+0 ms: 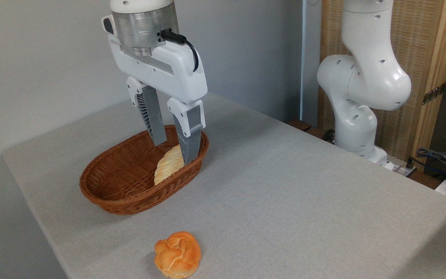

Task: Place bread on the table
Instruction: 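Lower the open gripper into the wicker basket around the elongated roll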

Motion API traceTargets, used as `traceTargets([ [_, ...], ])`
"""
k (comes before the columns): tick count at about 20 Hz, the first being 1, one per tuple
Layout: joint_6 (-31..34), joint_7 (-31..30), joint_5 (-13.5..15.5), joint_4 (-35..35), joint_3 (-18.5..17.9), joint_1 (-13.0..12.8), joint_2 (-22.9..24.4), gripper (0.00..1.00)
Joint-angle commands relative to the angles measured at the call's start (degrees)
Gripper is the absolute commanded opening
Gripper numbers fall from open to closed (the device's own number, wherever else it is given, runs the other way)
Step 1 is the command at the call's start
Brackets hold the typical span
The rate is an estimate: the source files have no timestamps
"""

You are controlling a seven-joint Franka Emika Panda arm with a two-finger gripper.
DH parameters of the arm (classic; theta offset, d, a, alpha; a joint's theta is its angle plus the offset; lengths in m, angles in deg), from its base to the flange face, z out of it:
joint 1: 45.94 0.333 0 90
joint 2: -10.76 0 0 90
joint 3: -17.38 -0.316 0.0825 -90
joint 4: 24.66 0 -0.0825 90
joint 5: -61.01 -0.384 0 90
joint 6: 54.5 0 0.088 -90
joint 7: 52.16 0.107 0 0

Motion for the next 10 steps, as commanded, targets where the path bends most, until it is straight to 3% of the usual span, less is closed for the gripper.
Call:
traceTargets([
  [1, 0.8, 0.8, 1.3, -0.5, -0.9, -0.4, 0.3, 1.0],
  [10, 0.7, 0.8, 1.3, -0.6, -0.7, -0.5, 0.3, 1.0],
])
